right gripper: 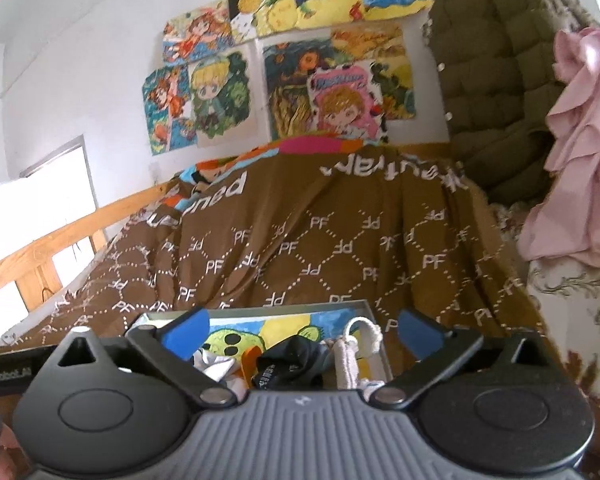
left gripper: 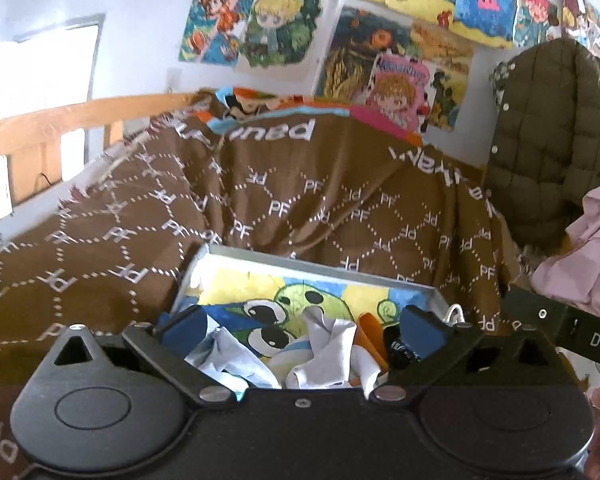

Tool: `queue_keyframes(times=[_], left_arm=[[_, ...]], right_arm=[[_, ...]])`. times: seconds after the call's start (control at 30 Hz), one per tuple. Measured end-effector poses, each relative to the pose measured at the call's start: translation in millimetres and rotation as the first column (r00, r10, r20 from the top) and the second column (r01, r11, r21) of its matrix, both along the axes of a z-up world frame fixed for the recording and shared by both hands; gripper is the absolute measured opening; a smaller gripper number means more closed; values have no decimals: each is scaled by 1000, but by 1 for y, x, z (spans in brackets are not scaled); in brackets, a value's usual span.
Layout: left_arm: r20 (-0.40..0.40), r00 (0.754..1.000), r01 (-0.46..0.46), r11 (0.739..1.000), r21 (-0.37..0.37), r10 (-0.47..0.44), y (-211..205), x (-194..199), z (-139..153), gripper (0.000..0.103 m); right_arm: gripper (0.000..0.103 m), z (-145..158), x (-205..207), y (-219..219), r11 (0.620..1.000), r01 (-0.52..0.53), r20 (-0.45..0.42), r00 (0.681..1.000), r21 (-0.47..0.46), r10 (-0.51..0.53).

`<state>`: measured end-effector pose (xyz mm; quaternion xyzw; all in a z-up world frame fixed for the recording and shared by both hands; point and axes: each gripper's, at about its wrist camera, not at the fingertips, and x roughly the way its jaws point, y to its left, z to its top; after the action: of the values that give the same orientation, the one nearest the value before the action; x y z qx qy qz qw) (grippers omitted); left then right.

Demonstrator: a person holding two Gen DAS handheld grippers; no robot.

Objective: Organize soft objects
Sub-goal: 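Withdraw both open tools up from the tray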

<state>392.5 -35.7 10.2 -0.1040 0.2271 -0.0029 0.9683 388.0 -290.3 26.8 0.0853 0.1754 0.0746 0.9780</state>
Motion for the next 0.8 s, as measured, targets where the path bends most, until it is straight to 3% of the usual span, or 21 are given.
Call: queue_keyframes(times=[0.4,0.8], left_arm=[[105,994,-34,998,58,27,-7,-75,33,102],[184,983,-39,995,87,23,-12,-153,35,102]], right_arm=[[103,14,-70,-9,1000,24,42,999,-1,-24],[103,18,-142,1,999,31,69,997,-42,-28]])
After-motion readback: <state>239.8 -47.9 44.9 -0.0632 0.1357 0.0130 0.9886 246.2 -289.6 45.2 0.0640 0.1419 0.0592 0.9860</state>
